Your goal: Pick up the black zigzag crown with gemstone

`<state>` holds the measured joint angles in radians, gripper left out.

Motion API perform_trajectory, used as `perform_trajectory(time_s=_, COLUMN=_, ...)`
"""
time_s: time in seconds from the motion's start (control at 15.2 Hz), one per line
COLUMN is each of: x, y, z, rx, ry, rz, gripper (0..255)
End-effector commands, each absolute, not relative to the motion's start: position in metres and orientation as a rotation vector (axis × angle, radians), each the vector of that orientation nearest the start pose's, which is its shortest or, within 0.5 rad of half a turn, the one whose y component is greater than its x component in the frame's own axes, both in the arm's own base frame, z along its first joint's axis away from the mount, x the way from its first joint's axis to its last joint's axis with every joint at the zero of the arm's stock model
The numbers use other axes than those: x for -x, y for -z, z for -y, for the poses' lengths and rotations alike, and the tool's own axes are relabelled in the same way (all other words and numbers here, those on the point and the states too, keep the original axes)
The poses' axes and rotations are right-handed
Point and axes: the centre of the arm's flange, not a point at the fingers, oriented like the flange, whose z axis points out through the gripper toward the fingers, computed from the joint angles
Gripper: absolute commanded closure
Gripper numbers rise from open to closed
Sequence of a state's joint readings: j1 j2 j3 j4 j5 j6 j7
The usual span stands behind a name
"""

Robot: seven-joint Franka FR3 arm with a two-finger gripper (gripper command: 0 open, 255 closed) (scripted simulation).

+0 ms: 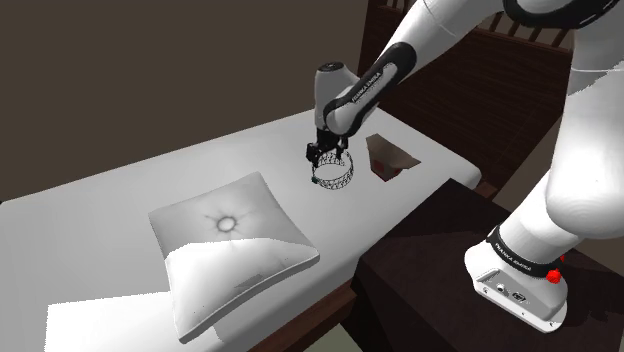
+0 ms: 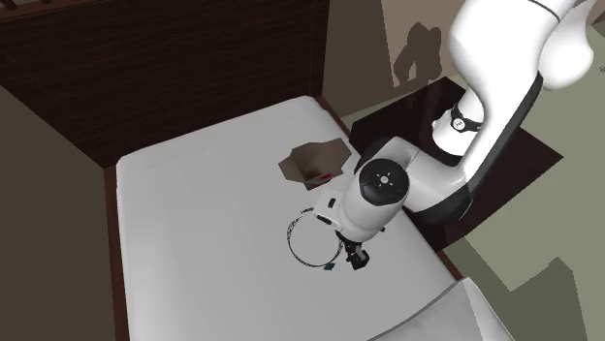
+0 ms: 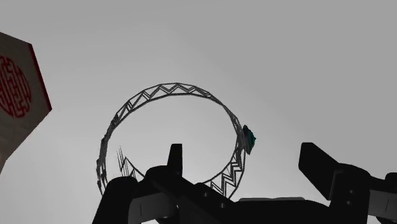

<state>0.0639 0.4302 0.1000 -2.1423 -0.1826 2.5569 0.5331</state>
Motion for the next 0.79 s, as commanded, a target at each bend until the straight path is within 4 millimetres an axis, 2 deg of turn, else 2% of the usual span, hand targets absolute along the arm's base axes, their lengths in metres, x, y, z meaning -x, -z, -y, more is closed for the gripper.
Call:
perform_trajectory(time_s=0.0, x=-0.578, y=-0.179, z=-0.102, rx=3.177, ry=0.016, rz=-0.375, gripper=0)
perform_trajectory(time_s=0.26, x=-0.606, y=-0.136, z=-0.111, rx=3.171, ry=0.018, rz=-0.406, gripper=0)
perform_trajectory(time_s=0.33, x=-0.610, y=-0.130, z=-0.112, rx=3.171, ry=0.018, rz=-0.410, gripper=0)
perform_trajectory(time_s=0.73, x=-0.610, y=-0.098, z=-0.112, rx=3.171, ry=0.018, rz=-0.410, gripper=0)
